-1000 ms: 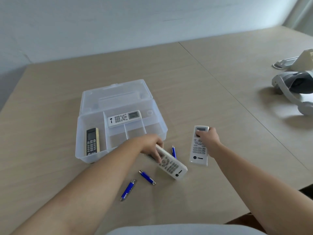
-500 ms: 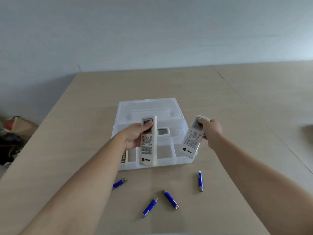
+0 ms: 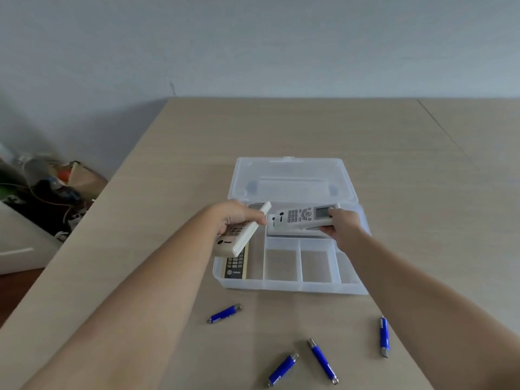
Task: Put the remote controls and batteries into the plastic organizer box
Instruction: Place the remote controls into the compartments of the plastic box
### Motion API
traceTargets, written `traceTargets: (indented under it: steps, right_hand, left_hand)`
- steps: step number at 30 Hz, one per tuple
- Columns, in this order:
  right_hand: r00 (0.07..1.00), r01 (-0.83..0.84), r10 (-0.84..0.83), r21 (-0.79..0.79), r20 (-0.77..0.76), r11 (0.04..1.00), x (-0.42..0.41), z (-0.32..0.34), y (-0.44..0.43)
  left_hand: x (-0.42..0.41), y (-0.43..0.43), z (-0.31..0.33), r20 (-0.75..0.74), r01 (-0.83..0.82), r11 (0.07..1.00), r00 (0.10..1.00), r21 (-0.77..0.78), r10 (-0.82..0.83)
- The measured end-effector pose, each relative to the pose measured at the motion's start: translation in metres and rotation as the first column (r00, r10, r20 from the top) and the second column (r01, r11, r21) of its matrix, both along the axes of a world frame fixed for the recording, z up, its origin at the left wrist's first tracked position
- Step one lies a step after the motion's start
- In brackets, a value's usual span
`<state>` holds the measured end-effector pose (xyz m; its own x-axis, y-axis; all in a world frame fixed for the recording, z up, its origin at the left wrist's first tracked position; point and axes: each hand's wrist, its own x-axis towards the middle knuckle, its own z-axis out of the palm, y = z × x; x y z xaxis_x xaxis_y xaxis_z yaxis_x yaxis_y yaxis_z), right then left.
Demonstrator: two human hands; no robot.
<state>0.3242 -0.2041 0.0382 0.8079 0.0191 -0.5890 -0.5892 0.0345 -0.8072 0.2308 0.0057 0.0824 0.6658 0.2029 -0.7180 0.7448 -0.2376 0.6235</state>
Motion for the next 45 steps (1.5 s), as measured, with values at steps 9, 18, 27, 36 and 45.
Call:
traceTargets:
  steps: [9, 18, 27, 36, 45]
  right_hand:
    - [0.957, -0.282, 0.286, -0.357, -0.044, 0.891, 0.012, -0.016, 0.018]
    - [0.786, -0.383, 0.616, -0.827, -0.056, 0.412, 0.009, -0.028, 0.013]
    - [0.794, -0.242, 0.599, -0.850, 0.104, 0.468, 0.007, -0.027, 0.000]
    - [0.808, -0.122, 0.565, -0.891, 0.167, 0.438, 0.019, -0.029, -0.059]
    - [0.829, -0.263, 0.538, -0.743, 0.153, 0.615, 0.025, -0.044, -0.068]
  left_hand:
    - [0.020, 0.006, -0.027, 0.151, -0.019, 0.993, 0.989, 0.118, 0.001]
    - [0.034, -0.004, -0.034, 0.335, -0.068, 0.960, 0.942, 0.270, -0.028]
    - [0.044, -0.030, -0.021, 0.443, 0.019, 0.883, 0.860, 0.469, -0.254]
    - [0.071, -0.083, -0.026, 0.285, 0.333, 0.649, 0.697, 0.684, -0.658]
    - [0.075, -0.085, -0.064, 0.115, 0.411, 0.476, 0.651, 0.777, -0.750]
